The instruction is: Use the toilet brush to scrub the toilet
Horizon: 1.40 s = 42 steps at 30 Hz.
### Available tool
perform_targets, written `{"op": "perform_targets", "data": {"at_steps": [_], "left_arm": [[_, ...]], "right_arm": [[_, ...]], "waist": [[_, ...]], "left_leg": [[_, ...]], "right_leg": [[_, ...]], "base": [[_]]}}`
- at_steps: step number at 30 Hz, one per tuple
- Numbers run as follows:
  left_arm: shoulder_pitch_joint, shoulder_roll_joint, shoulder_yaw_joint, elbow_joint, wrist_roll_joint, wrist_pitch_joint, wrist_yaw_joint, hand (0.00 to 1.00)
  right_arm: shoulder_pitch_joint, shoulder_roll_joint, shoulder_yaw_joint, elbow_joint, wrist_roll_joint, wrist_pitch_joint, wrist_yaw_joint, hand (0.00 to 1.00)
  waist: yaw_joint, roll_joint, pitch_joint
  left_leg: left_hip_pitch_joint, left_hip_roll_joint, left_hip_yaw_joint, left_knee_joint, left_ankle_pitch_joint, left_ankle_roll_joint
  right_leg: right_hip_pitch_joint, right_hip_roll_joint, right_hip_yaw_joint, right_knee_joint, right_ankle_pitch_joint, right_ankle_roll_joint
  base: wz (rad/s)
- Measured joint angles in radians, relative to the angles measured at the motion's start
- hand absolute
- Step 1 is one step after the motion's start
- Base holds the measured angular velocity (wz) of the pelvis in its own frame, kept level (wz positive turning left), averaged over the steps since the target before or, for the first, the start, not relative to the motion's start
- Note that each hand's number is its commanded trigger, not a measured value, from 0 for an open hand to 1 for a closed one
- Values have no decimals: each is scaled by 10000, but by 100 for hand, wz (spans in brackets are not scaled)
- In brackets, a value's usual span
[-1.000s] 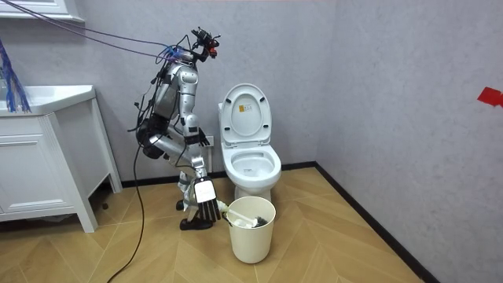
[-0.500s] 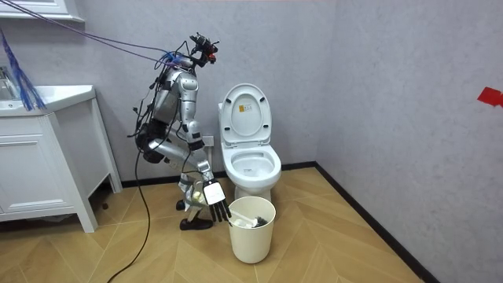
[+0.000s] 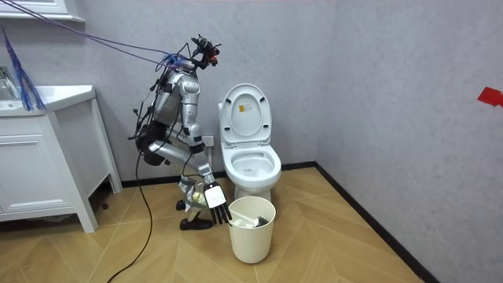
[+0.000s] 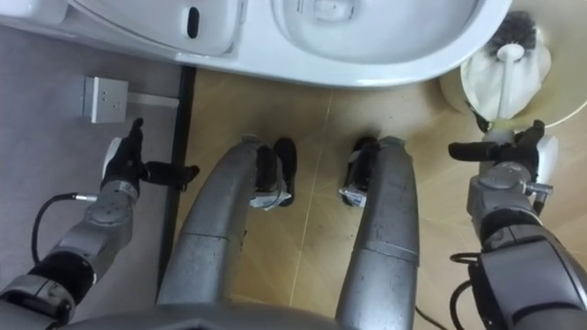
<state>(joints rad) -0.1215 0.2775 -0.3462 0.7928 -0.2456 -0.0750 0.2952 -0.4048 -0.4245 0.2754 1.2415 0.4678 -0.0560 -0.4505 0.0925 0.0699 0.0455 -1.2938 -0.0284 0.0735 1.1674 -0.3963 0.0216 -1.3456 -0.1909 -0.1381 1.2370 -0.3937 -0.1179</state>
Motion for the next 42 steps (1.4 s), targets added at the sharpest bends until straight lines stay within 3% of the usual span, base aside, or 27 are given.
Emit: {"op": "perform_targets", "data": {"at_steps": [14, 15, 16, 17, 23, 30, 42], "left_arm": [[431, 0, -118, -272, -19, 45, 0, 0], [443, 0, -137, -272, -42, 45, 10, 0], [452, 0, -143, -276, -49, 45, 20, 0], [482, 0, -147, -292, -49, 45, 21, 0], [998, 29, -135, -747, -43, 130, 36, 0], [1172, 53, -132, -1102, -41, 281, 77, 0], [1188, 86, -118, -1126, -39, 333, 275, 0]], "right_arm": [[286, -49, 167, 63, 24, -193, 271, 0], [286, -49, 167, 92, 40, -196, 274, 39], [287, -47, 167, 103, 48, -195, 275, 56], [287, -47, 165, 143, 47, -193, 276, 100], [318, -58, 43, 574, 73, -174, 208, 100], [597, -49, -264, 897, 323, -46, 128, 100], [671, 15, -412, 1167, 292, 595, -74, 100]], "waist": [[-7, 0, -1], [-12, 0, -1], [-13, 0, -1], [-14, 0, -1], [-54, -6, -1], [-98, -11, -2], [-32, -3, -6]], "left_leg": [[-20, -6, -62, 18, -4, -17], [-19, -6, -64, 18, -4, -17], [-20, -6, -64, 18, -4, -17], [-17, -7, -70, 18, -4, -16], [152, -32, -111, 0, -33, -9], [149, -52, -119, 15, -37, -1], [190, -100, -209, -44, -10, 37]], "right_leg": [[37, 9, -62, -1, -5, -3], [43, -5, -69, -3, -5, -3], [45, -15, -75, -4, -5, -3], [55, -23, -83, -9, -5, -3], [265, -85, -150, -45, -56, 19], [289, -136, -185, -45, -63, 11], [401, -170, -287, -155, -54, 26]], "base": [[1], [0], [0], [0], [0], [0], [0]]}}
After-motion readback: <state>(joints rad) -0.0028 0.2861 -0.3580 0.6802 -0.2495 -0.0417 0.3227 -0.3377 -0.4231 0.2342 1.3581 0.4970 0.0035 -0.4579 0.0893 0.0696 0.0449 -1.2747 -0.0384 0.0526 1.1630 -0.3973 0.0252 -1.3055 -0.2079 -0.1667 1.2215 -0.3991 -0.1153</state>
